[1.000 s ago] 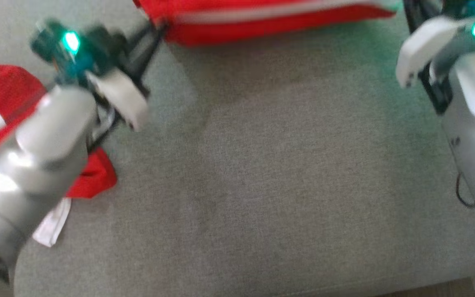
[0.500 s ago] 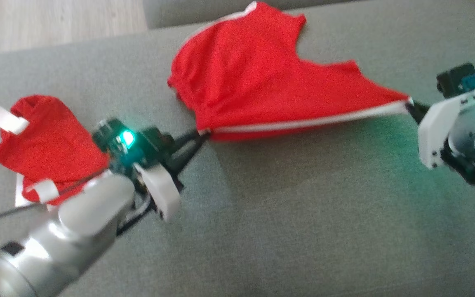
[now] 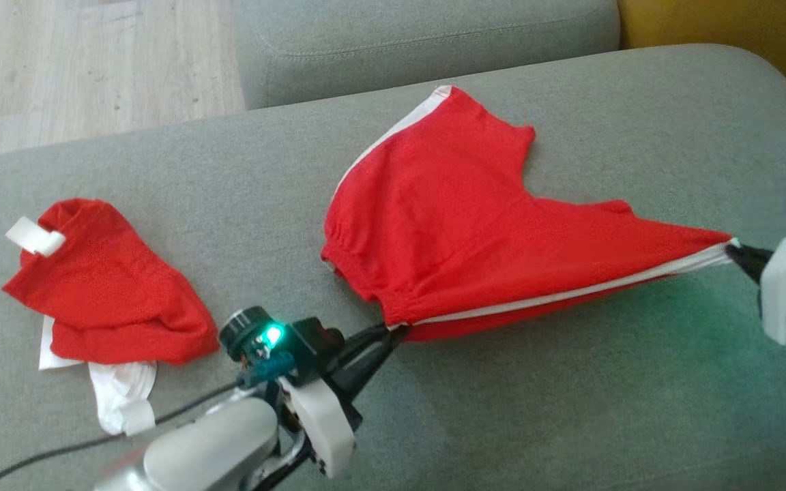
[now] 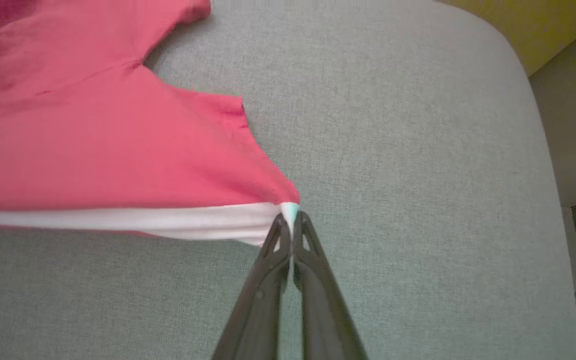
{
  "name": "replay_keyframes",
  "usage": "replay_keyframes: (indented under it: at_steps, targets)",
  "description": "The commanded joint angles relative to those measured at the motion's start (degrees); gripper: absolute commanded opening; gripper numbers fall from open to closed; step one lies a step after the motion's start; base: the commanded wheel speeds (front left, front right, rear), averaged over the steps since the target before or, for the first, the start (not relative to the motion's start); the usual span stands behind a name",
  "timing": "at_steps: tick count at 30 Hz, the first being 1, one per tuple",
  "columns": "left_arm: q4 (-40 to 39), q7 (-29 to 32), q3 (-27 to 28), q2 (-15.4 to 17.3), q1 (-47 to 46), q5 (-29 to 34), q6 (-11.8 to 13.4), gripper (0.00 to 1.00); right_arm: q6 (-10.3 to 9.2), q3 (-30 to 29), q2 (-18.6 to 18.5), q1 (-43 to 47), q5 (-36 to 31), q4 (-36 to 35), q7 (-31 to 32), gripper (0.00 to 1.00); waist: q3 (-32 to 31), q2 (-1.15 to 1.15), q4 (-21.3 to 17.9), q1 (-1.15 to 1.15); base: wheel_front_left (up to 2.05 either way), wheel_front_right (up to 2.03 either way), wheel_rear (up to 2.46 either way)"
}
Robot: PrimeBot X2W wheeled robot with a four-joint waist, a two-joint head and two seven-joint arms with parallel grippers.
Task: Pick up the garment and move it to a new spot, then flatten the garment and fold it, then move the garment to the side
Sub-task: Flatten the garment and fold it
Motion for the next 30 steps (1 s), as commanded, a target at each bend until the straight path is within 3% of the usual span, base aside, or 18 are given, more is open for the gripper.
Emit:
replay_keyframes:
  at_steps: [1,8,17,30]
  targets:
    - [-1.48,0.05,2.2,1.5,-1.6,-0.3,1.1,0.0,-0.05,-2.37,-2.98,0.32,0.16,-1.67,-1.2,0.0,0.17,0.0,0.23,0.0,0.0,0.0,0.0]
    - [-3.4,-0.35,3.84,1.24,-2.4,-0.79,3.16,0.0,-0.05,-9.2,-1.16,0.17,-3.5,-3.95,-4.53,0.0,2.24,0.0,1.79,0.0,0.0,0.0,0.0]
    - [-2.64,-1.73,6.97,-1.36,-8.86,-0.15,3.51,0.0,-0.05,-17.97,7.26,-10.71,-15.57,-2.44,-7.15,0.0,10.39,0.0,7.37,0.0,0.0,0.0,0.0]
    - [0.24,-2.79,8.38,-4.82,-17.15,2.1,2.02,0.0,-0.05,-17.92,12.39,-26.3,-26.89,7.64,-10.76,0.0,21.16,0.0,14.83,0.0,0.0,0.0,0.0]
